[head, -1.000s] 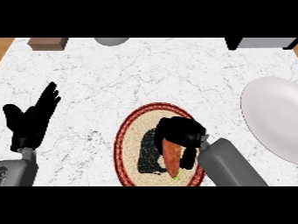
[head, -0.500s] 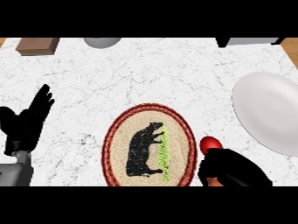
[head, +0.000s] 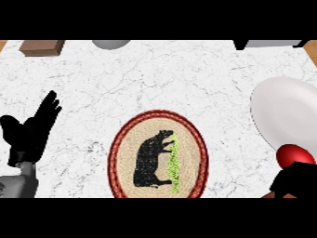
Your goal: Pick the sweet potato from the placemat and place it in the plate
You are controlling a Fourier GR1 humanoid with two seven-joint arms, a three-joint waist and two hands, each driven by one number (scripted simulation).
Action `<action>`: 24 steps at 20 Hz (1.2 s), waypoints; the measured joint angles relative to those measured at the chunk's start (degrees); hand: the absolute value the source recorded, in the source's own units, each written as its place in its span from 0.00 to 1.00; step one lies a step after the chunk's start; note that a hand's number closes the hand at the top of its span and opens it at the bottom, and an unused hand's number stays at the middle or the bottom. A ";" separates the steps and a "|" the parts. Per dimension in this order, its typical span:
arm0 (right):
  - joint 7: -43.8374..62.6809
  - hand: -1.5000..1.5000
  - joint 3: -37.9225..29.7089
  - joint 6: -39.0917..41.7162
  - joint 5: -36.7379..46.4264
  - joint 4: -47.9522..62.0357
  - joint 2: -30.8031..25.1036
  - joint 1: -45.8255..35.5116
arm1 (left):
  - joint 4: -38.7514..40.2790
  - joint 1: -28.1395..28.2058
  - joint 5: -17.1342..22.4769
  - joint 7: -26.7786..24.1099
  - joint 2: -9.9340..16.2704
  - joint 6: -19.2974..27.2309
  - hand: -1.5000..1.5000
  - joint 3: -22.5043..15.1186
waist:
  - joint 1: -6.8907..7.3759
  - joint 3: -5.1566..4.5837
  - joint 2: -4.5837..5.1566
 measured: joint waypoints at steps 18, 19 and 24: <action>0.50 1.00 -25.48 6.03 -17.40 30.80 -7.53 -19.46 | 1.67 -3.62 -1.72 -0.03 -1.25 -1.91 0.50 -0.06 | 3.55 0.02 0.75; -1.32 1.00 -25.67 5.56 -16.41 34.33 -8.39 -20.60 | 1.27 -3.18 -1.89 -0.18 -1.54 -1.82 0.50 -0.25 | 3.67 0.03 0.77; -6.77 1.00 -23.72 5.06 -10.72 48.96 -12.70 -26.66 | 2.73 -4.97 -1.65 0.11 -1.49 -2.60 0.50 0.38 | 3.94 0.06 0.90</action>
